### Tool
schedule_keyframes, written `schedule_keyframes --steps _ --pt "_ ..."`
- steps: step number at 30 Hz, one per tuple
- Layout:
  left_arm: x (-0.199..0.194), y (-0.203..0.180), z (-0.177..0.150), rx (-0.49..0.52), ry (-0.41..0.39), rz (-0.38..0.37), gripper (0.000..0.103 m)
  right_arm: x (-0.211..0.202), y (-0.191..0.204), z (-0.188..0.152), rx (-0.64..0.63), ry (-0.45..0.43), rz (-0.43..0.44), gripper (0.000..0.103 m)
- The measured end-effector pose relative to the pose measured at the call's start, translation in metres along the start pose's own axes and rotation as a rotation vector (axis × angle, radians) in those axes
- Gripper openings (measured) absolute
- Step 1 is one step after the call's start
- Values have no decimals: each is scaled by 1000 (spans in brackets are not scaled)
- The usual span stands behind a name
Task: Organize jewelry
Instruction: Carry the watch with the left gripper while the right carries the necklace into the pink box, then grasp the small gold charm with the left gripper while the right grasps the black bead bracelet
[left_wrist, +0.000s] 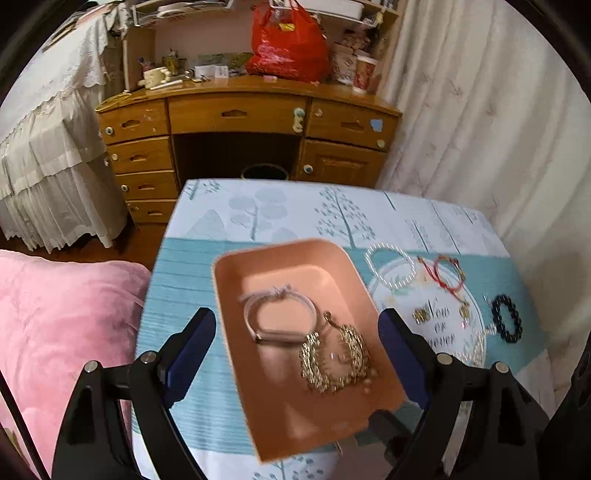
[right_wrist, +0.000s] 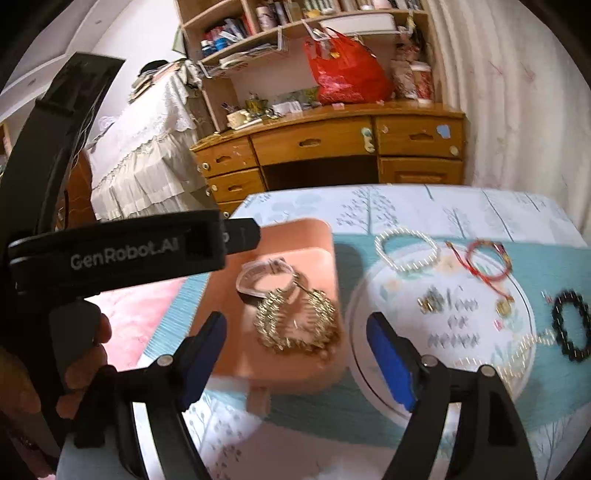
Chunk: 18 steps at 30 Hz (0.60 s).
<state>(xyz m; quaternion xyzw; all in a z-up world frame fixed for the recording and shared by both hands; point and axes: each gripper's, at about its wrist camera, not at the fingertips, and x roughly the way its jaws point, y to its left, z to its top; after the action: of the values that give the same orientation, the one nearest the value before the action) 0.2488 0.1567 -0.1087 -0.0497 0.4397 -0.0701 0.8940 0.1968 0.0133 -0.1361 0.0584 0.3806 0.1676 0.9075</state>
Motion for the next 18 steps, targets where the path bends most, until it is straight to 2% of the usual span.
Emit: schedule_keyframes --steps 7,11,14,16,18 --pt "-20 -25 -29 8 -1 -47 88 -33 -39 -30 171 26 -66 79" --pt "-25 -48 -53 43 50 -68 88 -50 -87 -56 422 101 -124 79" --pt "-22 -69 -71 98 109 -63 88 -61 -123 -72 550 140 -193 79" --pt "-18 -83 -80 137 136 -52 88 -68 -138 -77 569 125 -212 79" --pt "-13 -100 -90 185 161 -42 88 -78 -153 -76 551 118 -291 80"
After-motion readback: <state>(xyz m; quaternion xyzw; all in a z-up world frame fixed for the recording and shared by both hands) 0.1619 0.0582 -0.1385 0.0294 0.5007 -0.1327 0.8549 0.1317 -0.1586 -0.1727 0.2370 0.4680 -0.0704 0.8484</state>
